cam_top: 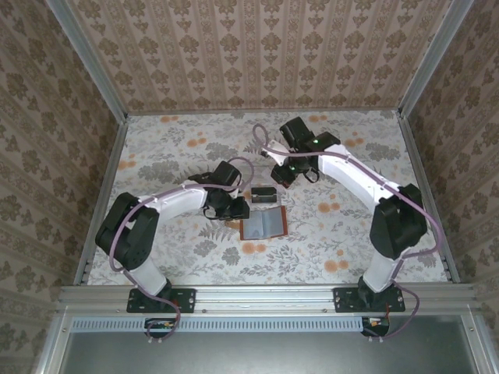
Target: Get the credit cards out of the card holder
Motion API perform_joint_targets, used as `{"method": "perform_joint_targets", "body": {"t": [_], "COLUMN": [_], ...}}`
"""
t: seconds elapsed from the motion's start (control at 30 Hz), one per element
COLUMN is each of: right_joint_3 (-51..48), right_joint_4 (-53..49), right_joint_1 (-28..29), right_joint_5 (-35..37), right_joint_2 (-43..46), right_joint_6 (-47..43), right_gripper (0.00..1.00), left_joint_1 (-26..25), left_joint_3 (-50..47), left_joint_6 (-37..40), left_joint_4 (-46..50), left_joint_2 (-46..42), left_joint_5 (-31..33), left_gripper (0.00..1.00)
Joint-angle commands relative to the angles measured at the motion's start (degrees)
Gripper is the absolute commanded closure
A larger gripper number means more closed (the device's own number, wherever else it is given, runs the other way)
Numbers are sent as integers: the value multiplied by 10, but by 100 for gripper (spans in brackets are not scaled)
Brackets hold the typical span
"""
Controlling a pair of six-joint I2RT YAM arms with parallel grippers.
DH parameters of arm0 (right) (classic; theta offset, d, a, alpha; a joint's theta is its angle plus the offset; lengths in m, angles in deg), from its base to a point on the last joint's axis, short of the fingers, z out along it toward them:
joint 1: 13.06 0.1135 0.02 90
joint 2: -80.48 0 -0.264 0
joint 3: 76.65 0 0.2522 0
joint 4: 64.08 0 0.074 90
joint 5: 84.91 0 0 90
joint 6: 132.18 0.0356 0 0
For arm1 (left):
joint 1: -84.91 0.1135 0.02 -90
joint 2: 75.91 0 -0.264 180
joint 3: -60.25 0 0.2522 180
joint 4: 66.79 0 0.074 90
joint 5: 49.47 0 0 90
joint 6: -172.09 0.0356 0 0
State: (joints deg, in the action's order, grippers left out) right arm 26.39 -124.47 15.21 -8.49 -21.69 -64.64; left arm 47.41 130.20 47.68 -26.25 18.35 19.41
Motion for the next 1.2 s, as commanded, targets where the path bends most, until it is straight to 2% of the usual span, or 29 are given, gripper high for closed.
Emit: {"method": "perform_joint_targets", "body": {"t": [0.0, 0.17, 0.53, 0.77, 1.17], "right_joint_3": [58, 159, 364, 407, 441], "right_joint_4": [-83, -158, -295, -316, -358], "right_joint_1": [3, 8, 18, 19, 24], "right_joint_5": [32, 24, 26, 24, -19], "right_joint_2": [-47, -125, -274, -319, -365], "right_joint_6": [-184, -285, -366, -393, -403], "right_gripper": [99, 100, 100, 99, 97], "left_joint_1": [15, 43, 75, 81, 84], "left_joint_3": [-25, -59, -90, -91, -90], "left_joint_6": [2, 1, -1, 1, 4], "left_joint_4": [4, 5, 13, 17, 26], "left_joint_2": [-36, -69, -108, -108, -113], "left_joint_5": [9, 10, 8, 6, 0], "left_gripper": [77, 77, 77, 76, 76]}}
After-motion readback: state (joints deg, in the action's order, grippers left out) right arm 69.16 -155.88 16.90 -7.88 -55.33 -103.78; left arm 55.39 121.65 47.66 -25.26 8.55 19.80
